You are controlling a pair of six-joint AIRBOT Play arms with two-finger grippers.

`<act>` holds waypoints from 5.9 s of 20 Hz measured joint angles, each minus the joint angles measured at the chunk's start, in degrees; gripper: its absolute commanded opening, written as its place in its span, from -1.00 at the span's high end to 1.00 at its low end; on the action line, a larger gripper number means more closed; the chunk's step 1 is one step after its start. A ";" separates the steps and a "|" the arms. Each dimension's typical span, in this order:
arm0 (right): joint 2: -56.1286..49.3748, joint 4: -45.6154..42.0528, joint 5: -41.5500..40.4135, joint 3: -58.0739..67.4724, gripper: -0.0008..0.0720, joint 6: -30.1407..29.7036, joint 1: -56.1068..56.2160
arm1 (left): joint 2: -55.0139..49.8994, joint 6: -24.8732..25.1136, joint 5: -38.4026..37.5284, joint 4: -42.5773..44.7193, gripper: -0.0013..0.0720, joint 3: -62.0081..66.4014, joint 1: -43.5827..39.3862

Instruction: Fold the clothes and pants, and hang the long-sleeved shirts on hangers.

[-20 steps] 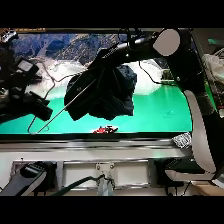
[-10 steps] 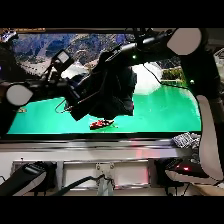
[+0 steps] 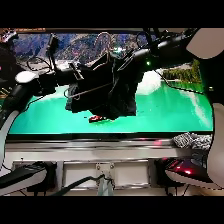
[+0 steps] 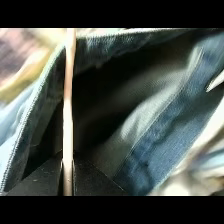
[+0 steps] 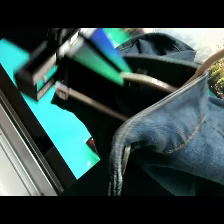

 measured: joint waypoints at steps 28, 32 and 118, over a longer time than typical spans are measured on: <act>9.51 -15.19 3.87 4.37 -0.74 -28.11 -2.03 | -22.56 6.62 -46.42 -28.30 0.90 0.00 -5.18; 7.17 -13.11 2.97 -1.03 -0.74 -30.77 -5.01 | -22.56 6.01 -46.47 -28.15 0.90 0.00 -5.27; 0.52 -7.58 2.58 -5.77 0.85 -17.35 -6.99 | 17.05 -4.61 9.81 -9.55 0.90 -14.91 17.59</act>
